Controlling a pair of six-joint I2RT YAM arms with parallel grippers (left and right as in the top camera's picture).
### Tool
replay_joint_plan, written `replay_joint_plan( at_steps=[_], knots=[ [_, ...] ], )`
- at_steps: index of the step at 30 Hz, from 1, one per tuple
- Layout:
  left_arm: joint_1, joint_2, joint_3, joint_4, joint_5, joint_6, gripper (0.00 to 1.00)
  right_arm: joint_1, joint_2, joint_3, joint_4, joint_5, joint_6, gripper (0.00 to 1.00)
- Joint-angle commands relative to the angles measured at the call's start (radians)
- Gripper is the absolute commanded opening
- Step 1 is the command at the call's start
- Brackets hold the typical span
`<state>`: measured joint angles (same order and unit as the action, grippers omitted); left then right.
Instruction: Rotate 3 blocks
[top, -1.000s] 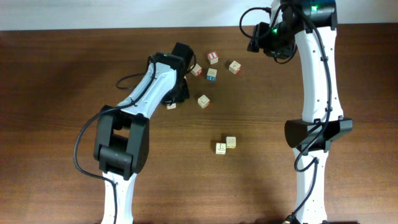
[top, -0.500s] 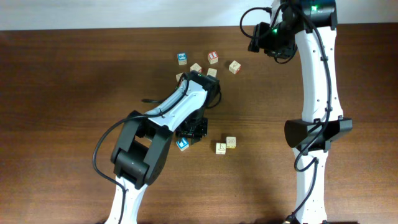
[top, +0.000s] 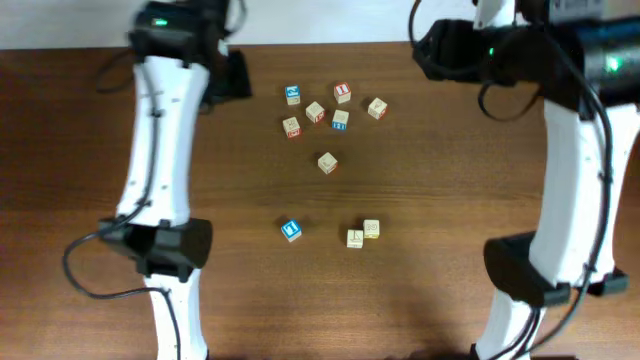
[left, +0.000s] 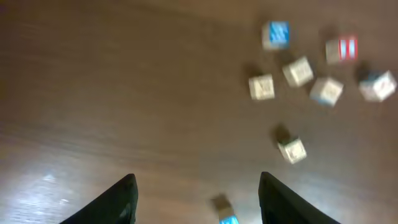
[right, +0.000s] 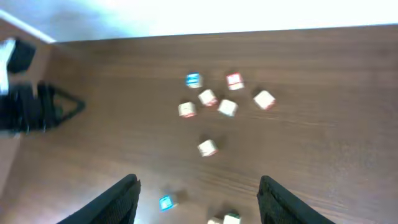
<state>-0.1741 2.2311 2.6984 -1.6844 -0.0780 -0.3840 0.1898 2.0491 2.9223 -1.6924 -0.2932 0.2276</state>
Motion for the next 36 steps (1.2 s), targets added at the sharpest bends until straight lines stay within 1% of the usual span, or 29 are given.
replay_joint_plan(
  at_steps=[1,2,3,4,5,7,9,10,13,15,17,19,22,24,26,27,28,29,31,33,36],
  knots=[
    [0.130,-0.057,0.033,-0.004,0.007,0.019,0.61,0.086,-0.002,-0.174,-0.006,-0.013,-0.015,0.63],
    [0.182,-0.057,0.032,-0.004,0.011,0.019,0.63,0.122,-0.001,-0.313,-0.006,-0.010,-0.014,0.67],
    [0.204,-0.055,0.032,-0.004,0.010,0.019,0.64,0.148,0.001,-0.494,-0.002,-0.005,-0.014,0.67],
    [0.212,-0.055,0.032,-0.004,0.010,0.019,0.67,0.164,0.001,-0.631,0.023,-0.003,-0.014,0.66],
    [0.212,-0.055,0.032,-0.004,0.007,0.019,0.68,0.186,0.001,-0.758,0.087,-0.003,-0.014,0.65],
    [0.212,-0.055,0.032,-0.003,0.002,0.019,0.71,0.256,0.001,-0.933,0.251,-0.002,-0.035,0.65],
    [0.212,-0.054,0.032,-0.003,-0.065,0.019,0.75,0.357,0.016,-1.043,0.410,-0.001,-0.041,0.66],
    [0.214,-0.054,0.032,-0.003,-0.082,0.019,0.79,0.393,0.024,-1.068,0.451,0.018,-0.041,0.65],
    [0.218,-0.054,0.032,0.000,-0.083,0.017,0.81,0.521,0.098,-1.079,0.531,0.122,-0.068,0.66],
    [0.218,-0.054,0.032,-0.003,-0.077,0.015,0.81,0.569,0.161,-1.079,0.554,0.151,-0.067,0.64],
    [0.218,-0.054,0.032,-0.004,-0.076,0.015,0.81,0.579,0.212,-1.079,0.560,0.147,-0.067,0.63],
    [0.218,-0.054,0.032,-0.003,-0.076,0.015,0.81,0.583,0.217,-1.079,0.558,0.144,-0.063,0.54],
    [0.218,-0.054,0.032,-0.003,-0.076,0.015,0.82,0.602,0.243,-1.079,0.555,0.144,-0.063,0.53],
    [0.218,-0.054,0.032,-0.003,-0.076,0.015,0.82,0.602,0.246,-1.079,0.559,0.145,-0.063,0.46],
    [0.218,-0.054,0.032,-0.003,-0.076,0.015,0.82,0.603,0.246,-1.079,0.560,0.151,-0.053,0.36],
    [0.218,-0.054,0.032,-0.003,-0.076,0.015,0.82,0.600,0.246,-1.077,0.556,0.167,-0.026,0.34],
    [0.218,-0.054,0.032,-0.004,-0.076,0.015,0.82,0.589,0.246,-1.074,0.552,0.175,0.012,0.30],
    [0.218,-0.054,0.032,-0.003,-0.076,0.015,0.82,0.573,0.246,-1.071,0.537,0.175,0.065,0.27],
    [0.218,-0.054,0.032,-0.003,-0.076,0.015,0.82,0.523,0.246,-1.071,0.507,0.174,0.179,0.24],
    [0.218,-0.054,0.032,-0.003,-0.076,0.015,0.82,0.485,0.246,-1.071,0.480,0.161,0.245,0.24],
    [0.218,-0.054,0.032,-0.003,-0.076,0.015,0.82,0.475,0.246,-1.071,0.454,0.144,0.274,0.24]
  ],
)
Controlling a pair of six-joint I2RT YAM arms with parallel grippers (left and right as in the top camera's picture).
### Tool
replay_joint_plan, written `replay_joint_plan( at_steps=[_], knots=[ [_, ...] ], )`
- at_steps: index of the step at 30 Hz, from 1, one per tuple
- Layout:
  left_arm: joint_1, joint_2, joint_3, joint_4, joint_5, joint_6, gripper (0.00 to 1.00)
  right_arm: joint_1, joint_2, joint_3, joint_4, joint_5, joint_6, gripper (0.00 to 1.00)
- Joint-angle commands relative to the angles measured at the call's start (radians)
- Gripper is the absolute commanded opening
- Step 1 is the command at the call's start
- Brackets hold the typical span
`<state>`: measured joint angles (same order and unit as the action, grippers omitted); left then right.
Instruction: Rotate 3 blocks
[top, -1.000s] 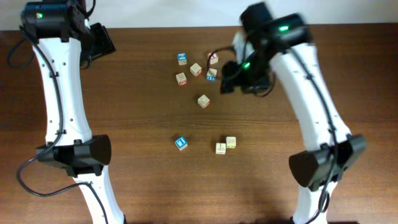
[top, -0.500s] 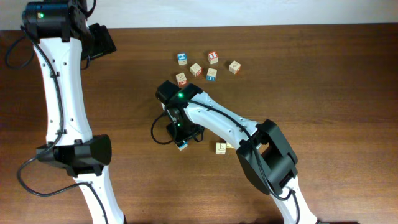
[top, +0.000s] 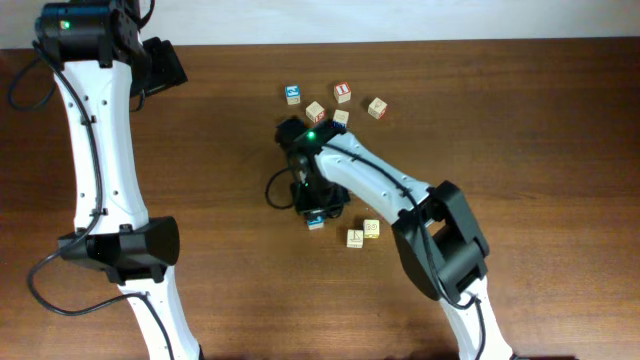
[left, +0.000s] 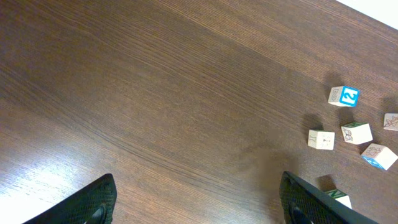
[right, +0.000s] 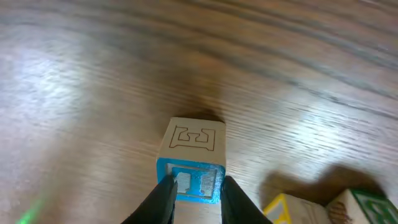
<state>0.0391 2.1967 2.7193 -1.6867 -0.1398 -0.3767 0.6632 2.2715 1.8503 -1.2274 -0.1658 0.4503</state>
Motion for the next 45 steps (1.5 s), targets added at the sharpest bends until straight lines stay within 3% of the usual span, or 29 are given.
replay_joint_plan(
  at_steps=[1,3,5,9,14,15,18,20,22,25,28,31,36,42,45],
  knots=[
    [0.005,-0.019,0.011,-0.002,-0.014,0.008,0.82,0.003,0.024,0.001,-0.029,0.016,0.064,0.24],
    [0.005,-0.019,0.011,-0.001,-0.014,0.008,0.82,0.003,0.024,0.001,-0.037,0.016,0.079,0.25],
    [0.005,-0.019,0.011,-0.002,-0.015,0.008,0.82,0.003,0.024,0.001,-0.048,0.016,0.082,0.39],
    [0.005,-0.019,0.011,-0.001,-0.015,0.008,0.82,-0.003,0.024,0.019,-0.061,0.016,0.082,0.41],
    [0.005,-0.019,0.011,-0.001,-0.015,0.008,0.82,-0.058,0.018,0.275,-0.275,0.016,0.017,0.39],
    [0.005,-0.019,0.011,-0.001,-0.015,0.008,0.82,-0.074,0.008,0.365,-0.333,0.016,-0.026,0.35],
    [0.005,-0.019,0.011,-0.002,-0.014,0.008,0.82,-0.102,-0.088,0.632,-0.472,0.105,-0.058,0.35],
    [0.005,-0.019,0.011,-0.002,-0.015,0.008,0.82,-0.103,-0.181,0.635,-0.472,0.106,-0.061,0.38],
    [0.005,-0.019,0.011,-0.002,-0.015,0.008,0.82,-0.101,-0.246,0.582,-0.472,0.083,-0.060,0.38],
    [0.005,-0.019,0.011,-0.002,-0.015,0.008,0.82,-0.100,-0.296,0.246,-0.449,0.079,0.010,0.39],
    [0.005,-0.019,0.011,-0.001,-0.015,0.008,0.82,-0.092,-0.296,-0.076,-0.228,-0.001,0.053,0.39],
    [0.005,-0.019,0.011,-0.001,-0.015,0.008,0.82,-0.086,-0.296,-0.277,-0.074,-0.053,0.064,0.42],
    [0.005,-0.019,0.011,-0.002,-0.014,0.008,0.82,-0.080,-0.278,-0.438,0.061,-0.093,0.090,0.43],
    [0.005,-0.019,0.011,-0.001,-0.014,0.008,0.82,-0.081,-0.254,-0.449,0.118,-0.059,0.090,0.41],
    [0.005,-0.019,0.011,-0.002,-0.014,0.008,0.86,-0.083,-0.250,-0.449,0.133,-0.058,0.089,0.33]
  ],
)
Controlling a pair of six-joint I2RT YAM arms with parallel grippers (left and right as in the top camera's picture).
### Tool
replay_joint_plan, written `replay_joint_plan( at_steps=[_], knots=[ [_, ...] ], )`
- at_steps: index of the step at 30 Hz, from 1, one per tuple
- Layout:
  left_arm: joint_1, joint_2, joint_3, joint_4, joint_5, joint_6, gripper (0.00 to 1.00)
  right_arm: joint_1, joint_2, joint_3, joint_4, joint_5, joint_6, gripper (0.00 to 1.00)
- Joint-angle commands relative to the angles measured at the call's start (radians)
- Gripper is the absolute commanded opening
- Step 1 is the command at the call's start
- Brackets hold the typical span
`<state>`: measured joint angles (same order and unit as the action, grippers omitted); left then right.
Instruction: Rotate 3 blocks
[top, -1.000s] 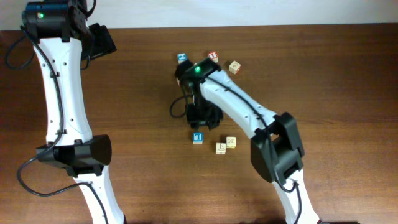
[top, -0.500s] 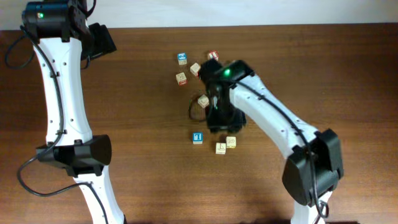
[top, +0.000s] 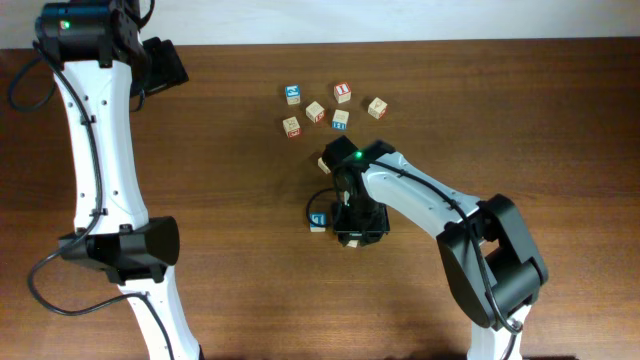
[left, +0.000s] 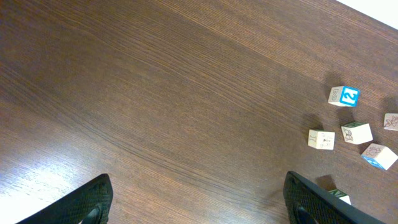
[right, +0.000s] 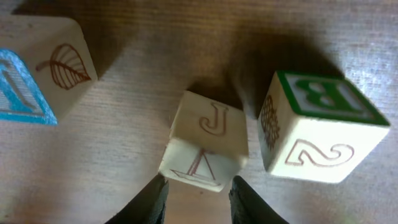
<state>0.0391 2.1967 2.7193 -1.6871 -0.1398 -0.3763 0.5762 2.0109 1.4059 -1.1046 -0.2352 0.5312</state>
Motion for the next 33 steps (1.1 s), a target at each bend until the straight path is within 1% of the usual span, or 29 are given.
replay_joint_plan(
  at_steps=[1,3,7,13,17,22,24,27,29,30,31,33],
  knots=[
    [0.005,-0.019,0.011,-0.001,-0.014,0.008,0.87,0.004,0.010,-0.005,0.014,0.011,0.004,0.33],
    [0.005,-0.019,0.011,-0.001,-0.014,0.008,0.87,0.004,0.010,-0.004,0.021,0.010,-0.008,0.33],
    [0.005,-0.019,0.011,-0.001,-0.014,0.008,0.87,0.004,0.010,0.019,0.064,0.006,-0.082,0.32],
    [0.005,-0.019,0.011,-0.001,-0.014,0.008,0.87,0.004,0.010,0.041,0.099,-0.025,-0.268,0.33],
    [0.005,-0.019,0.011,-0.001,-0.014,0.008,0.87,0.004,0.011,0.054,0.121,-0.015,-0.341,0.33],
    [0.005,-0.019,0.011,-0.001,-0.014,0.008,0.87,0.004,0.012,0.054,0.145,0.006,-0.341,0.32],
    [0.005,-0.019,0.011,-0.001,-0.014,0.008,0.87,0.004,0.011,0.056,0.133,0.007,-0.332,0.29],
    [0.005,-0.019,0.011,-0.001,-0.014,0.008,0.87,0.004,0.011,0.181,-0.029,0.011,-0.281,0.28],
    [0.005,-0.019,0.011,-0.001,-0.014,0.008,0.87,0.005,0.011,0.194,-0.054,0.011,-0.234,0.23],
    [0.005,-0.019,0.011,-0.001,-0.014,0.008,0.87,0.006,0.012,0.183,-0.059,0.014,-0.201,0.15],
    [0.005,-0.019,0.011,-0.001,-0.014,0.008,0.87,0.006,0.012,0.173,-0.060,0.013,-0.171,0.11],
    [0.005,-0.019,0.011,-0.001,-0.014,0.008,0.87,0.020,0.012,0.134,-0.058,0.018,-0.121,0.09]
  ],
)
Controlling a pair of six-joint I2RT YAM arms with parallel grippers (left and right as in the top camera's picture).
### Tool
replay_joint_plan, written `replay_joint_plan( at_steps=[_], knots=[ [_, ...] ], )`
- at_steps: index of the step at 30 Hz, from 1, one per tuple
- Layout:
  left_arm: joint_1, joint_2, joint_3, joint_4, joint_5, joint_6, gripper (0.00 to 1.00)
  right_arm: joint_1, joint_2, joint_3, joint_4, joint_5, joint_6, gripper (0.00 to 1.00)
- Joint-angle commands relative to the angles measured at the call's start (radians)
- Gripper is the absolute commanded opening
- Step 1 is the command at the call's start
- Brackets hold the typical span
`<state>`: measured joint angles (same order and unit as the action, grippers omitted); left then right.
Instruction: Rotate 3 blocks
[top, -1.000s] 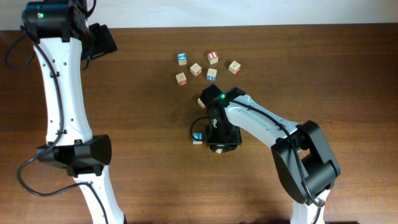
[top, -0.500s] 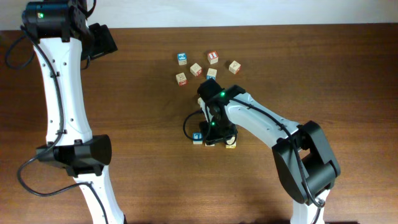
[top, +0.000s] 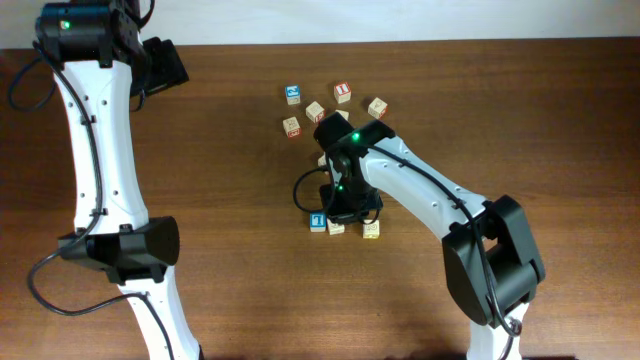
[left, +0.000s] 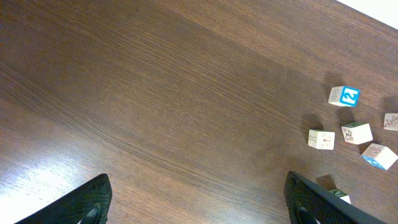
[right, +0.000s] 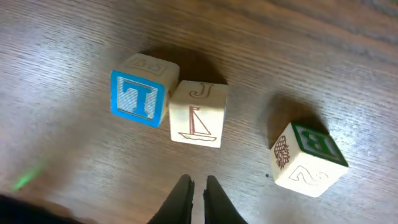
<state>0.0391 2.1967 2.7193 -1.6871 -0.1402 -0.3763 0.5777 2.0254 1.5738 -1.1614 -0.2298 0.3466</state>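
Three blocks lie under my right wrist. A blue T block (right: 138, 98) touches a cream block with a J and a sailboat (right: 198, 115). A green-topped B block (right: 309, 158) stands apart to their right. My right gripper (right: 193, 190) hangs just in front of the J block, its fingers almost together with nothing between them. In the overhead view the blue block (top: 318, 221), the J block (top: 337, 228) and the green block (top: 371, 230) form a short row. My left gripper (left: 199, 205) is open, high over bare wood at the far left.
Several more lettered blocks sit in a cluster (top: 330, 105) at the back of the brown table (top: 220, 220). One block (top: 326, 162) is half hidden under my right arm. The left wrist view shows that cluster's blue block (left: 344, 96) at its right edge.
My right gripper had its jaws astride the J block, close to the table. Now it is drawn back and shut on nothing. The J block sits against the blue T block, apart from the green block.
Both arms were first raised at the back, with the blue block alone and the J and green blocks touching. Then my right gripper was at the blue block, which lay further right. Then it was astride the J block. Now J touches blue.
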Motion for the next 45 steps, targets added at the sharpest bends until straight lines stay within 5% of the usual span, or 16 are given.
replay_joint_plan(
  at_steps=[1,13,25,29,45],
  knots=[
    [0.005,-0.019,0.011,-0.001,-0.014,0.008,0.87,0.034,-0.003,-0.045,0.003,0.014,0.063,0.09],
    [0.004,-0.019,0.011,-0.001,-0.014,0.008,0.87,0.088,0.037,-0.111,0.107,0.084,0.119,0.08],
    [0.003,-0.019,0.011,0.000,-0.014,0.008,0.88,0.061,0.037,-0.104,0.150,-0.003,0.002,0.09],
    [0.003,-0.019,0.011,0.000,-0.014,0.007,0.88,-0.013,0.034,0.090,-0.058,0.008,0.002,0.08],
    [0.003,-0.019,0.011,-0.001,-0.014,0.008,0.89,-0.016,0.046,-0.050,0.079,0.103,0.143,0.05]
  ],
)
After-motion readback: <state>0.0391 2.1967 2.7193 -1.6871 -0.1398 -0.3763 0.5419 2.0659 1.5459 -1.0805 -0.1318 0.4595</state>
